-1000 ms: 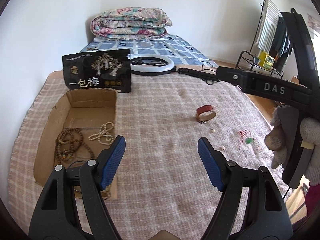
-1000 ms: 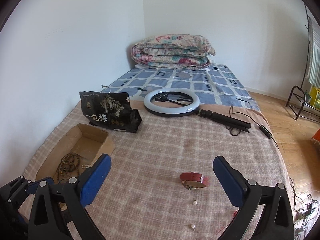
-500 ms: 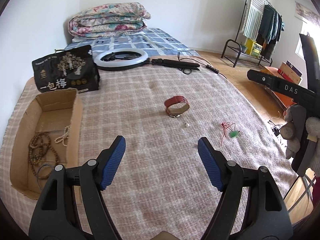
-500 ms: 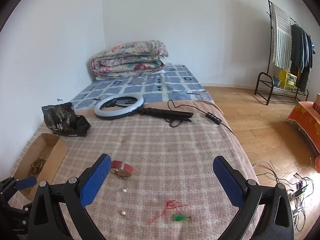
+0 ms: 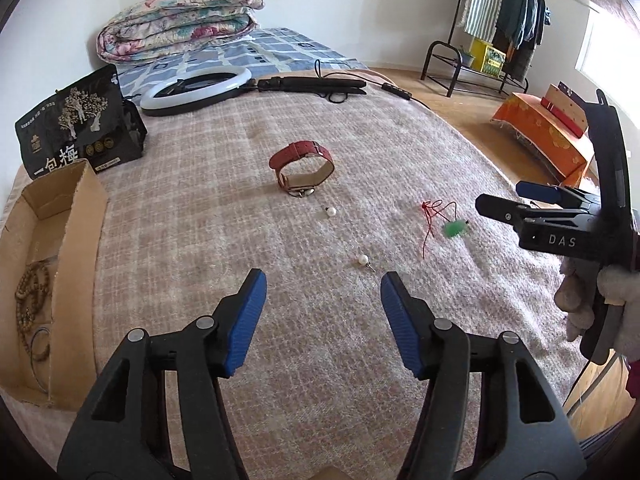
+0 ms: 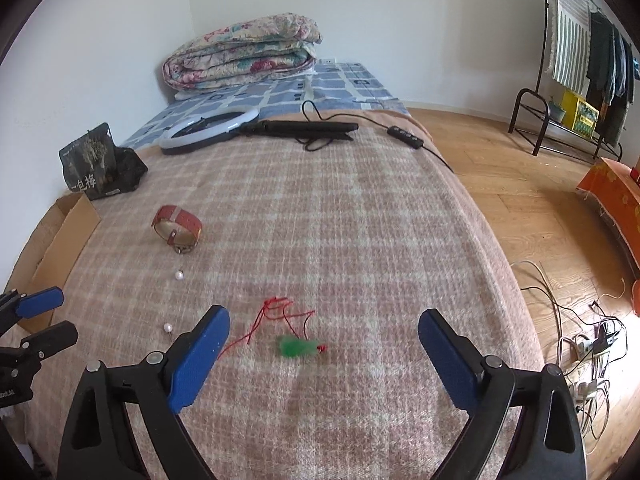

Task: Organize jewelry
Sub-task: 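Move right tool over green jade pendant while left tool approaches pearl earring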

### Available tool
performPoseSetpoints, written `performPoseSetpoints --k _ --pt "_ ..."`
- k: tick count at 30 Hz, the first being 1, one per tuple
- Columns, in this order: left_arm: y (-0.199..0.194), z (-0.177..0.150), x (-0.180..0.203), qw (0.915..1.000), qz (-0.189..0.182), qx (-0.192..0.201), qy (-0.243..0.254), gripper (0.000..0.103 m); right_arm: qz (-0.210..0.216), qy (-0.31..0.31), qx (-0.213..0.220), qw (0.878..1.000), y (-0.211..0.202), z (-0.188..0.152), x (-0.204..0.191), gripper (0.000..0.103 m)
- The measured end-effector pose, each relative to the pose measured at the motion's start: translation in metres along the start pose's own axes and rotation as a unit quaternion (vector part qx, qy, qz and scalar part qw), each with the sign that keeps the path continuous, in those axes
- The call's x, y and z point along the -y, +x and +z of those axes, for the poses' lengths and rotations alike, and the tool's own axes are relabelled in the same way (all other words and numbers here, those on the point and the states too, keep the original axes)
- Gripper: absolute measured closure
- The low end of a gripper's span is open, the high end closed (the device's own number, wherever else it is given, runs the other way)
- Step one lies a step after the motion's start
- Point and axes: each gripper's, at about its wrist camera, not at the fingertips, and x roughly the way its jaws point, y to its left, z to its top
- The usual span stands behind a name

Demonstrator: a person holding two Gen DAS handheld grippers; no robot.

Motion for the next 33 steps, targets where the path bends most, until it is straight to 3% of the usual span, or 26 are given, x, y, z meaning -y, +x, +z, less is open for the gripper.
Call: performPoseSetpoints --k 10,14,29,33 --pt "0.032 -0.002 0.021 0.9997 -0.013 -0.017 0.014 0.049 -0.002 -0.047 -0.029 0.998 0.022 -0.020 -0.013 0.026" --pt "0.045 0.000 0.028 0.9995 -0.015 -0.024 0.016 0.058 0.003 -0.047 -0.032 0.998 0.028 -0.020 -0.010 0.031" --pt "0.078 0.004 0.031 0.9991 -0.010 -0.040 0.010 0.059 0.016 -0.063 -0.047 0.997 0.047 -0.018 -0.013 0.044" --pt "0.084 0.005 0.032 0.9991 -0.007 -0.041 0.012 0.063 0.015 -0.066 -0.050 0.996 0.052 -0.017 -0.015 0.049"
